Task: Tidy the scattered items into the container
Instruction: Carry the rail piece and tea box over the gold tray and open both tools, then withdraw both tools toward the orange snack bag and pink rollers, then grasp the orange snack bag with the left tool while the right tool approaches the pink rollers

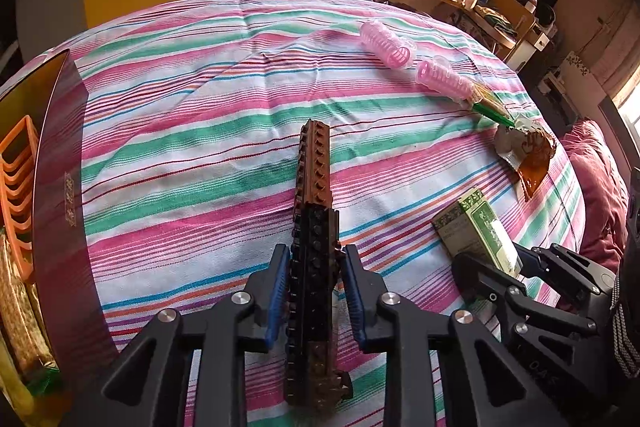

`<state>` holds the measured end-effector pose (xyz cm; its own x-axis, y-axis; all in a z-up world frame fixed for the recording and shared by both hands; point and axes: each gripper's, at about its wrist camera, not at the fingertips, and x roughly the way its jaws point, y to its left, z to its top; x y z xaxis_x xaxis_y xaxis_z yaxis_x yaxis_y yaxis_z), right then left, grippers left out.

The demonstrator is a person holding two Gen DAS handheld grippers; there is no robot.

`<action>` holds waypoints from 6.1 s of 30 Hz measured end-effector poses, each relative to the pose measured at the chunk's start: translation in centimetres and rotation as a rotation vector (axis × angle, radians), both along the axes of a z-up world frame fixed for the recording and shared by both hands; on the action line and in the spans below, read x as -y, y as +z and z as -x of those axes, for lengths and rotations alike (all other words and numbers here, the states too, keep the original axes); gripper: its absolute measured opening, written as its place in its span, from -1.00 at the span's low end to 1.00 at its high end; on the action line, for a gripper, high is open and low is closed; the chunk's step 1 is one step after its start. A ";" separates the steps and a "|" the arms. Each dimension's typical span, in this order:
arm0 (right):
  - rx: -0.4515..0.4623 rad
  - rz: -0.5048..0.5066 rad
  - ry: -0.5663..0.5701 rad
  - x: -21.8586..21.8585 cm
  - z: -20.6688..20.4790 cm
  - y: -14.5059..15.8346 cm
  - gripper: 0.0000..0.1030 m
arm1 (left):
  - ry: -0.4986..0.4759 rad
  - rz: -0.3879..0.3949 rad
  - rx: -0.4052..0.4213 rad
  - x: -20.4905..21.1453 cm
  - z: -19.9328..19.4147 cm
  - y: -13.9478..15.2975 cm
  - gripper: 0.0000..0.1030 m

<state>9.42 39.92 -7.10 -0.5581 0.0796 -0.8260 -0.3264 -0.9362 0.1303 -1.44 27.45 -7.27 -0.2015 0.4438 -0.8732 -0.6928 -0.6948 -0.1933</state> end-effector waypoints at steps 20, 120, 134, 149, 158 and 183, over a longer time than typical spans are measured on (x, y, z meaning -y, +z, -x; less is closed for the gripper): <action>-0.094 0.086 0.094 4.3 0.1 3.6 -0.40 | 0.102 -0.158 -0.131 8.0 -2.3 6.3 -0.52; -0.191 0.525 -0.236 -16.2 1.8 0.6 0.54 | -0.044 -0.032 -0.038 6.2 -4.5 2.4 0.02; -0.154 0.756 0.112 -0.2 6.5 -0.7 0.54 | 0.039 -0.060 -0.033 8.7 -4.0 2.8 0.02; -0.187 0.322 -0.060 -11.2 6.5 4.2 0.59 | -0.028 -0.087 -0.011 5.0 -3.4 3.0 0.04; -0.043 0.124 -0.086 -15.8 13.4 1.4 0.59 | -0.038 -0.098 0.013 3.2 -2.5 3.1 0.03; -0.052 0.163 0.146 -5.4 9.4 -0.4 0.30 | 0.026 -0.136 0.065 4.4 -2.2 2.9 0.04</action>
<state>0.06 45.33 -7.53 -0.5961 -0.1375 -0.7910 -0.1777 -0.9382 0.2971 0.78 23.01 -4.39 -0.1595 0.5544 -0.8168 -0.6578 -0.6766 -0.3308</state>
